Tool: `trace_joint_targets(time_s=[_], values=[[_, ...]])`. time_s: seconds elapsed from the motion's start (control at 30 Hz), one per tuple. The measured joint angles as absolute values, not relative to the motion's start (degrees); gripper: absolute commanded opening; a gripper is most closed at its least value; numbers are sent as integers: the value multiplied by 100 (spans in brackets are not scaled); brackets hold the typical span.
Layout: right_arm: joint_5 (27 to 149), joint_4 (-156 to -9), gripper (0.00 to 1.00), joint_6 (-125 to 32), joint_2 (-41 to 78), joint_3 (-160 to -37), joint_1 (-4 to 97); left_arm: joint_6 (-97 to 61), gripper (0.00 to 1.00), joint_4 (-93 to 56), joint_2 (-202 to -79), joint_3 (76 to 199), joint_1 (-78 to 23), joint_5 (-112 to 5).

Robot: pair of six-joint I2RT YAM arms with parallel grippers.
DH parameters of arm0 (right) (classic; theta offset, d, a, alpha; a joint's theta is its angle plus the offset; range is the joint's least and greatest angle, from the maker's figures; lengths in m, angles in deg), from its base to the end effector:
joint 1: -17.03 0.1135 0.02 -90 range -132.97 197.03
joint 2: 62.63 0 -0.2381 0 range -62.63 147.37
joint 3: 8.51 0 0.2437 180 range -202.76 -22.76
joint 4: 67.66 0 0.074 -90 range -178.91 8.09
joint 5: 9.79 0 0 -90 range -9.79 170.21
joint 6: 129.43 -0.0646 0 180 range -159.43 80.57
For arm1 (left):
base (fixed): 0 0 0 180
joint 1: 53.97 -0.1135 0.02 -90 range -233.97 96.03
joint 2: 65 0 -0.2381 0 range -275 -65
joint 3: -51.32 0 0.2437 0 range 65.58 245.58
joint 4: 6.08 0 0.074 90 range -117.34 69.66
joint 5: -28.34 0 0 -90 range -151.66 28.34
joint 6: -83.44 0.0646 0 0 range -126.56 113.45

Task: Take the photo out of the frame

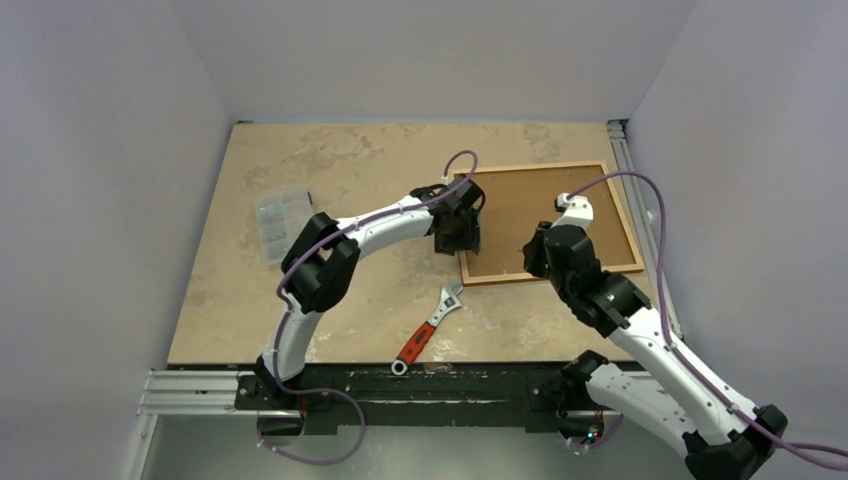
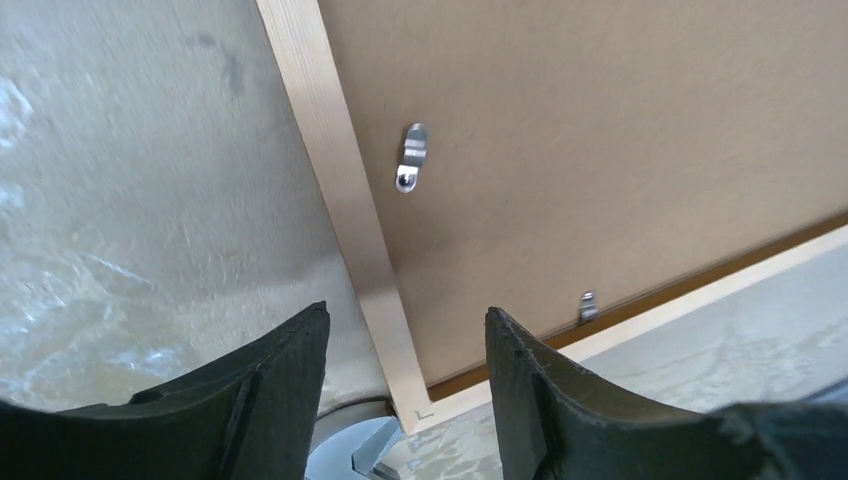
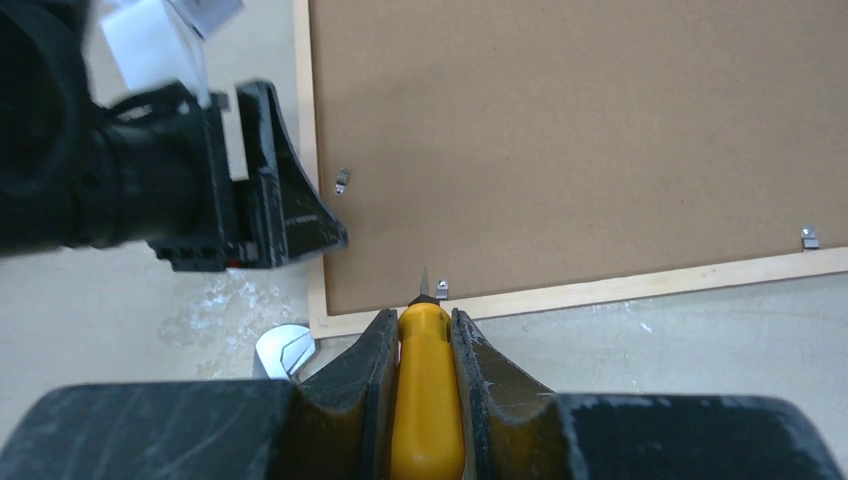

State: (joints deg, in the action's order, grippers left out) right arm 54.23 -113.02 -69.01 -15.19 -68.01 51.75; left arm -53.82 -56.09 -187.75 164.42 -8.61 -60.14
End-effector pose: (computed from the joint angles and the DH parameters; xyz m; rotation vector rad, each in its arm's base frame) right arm 0.1868 0.0950 0.2673 0.1651 2.0861 0.1907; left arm 0.3213 -0.3278 0.1533 -0.0356 2.7396 -0.5622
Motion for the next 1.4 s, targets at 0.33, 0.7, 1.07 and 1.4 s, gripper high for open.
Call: trace_joint_targets(time_s=[0.33, 0.7, 1.07, 1.4], values=[[5288, -11943, 0, -7185, -2417, -6718, 5175, -5706, 21, -5838, -18778, 16222, -334, -6705], [5268, -12089, 0, -7222, -2343, -6677, 5175, -5428, 0, -5871, -19047, 16565, -635, -6425], [5310, -11781, 0, -7135, -1783, -6546, 5175, -4073, 0, -5945, -19685, 17564, -1577, -5590], [5390, -11567, 0, -7023, -1224, -6565, 5175, -2947, 42, -6638, -20537, 19116, -2089, -5396]])
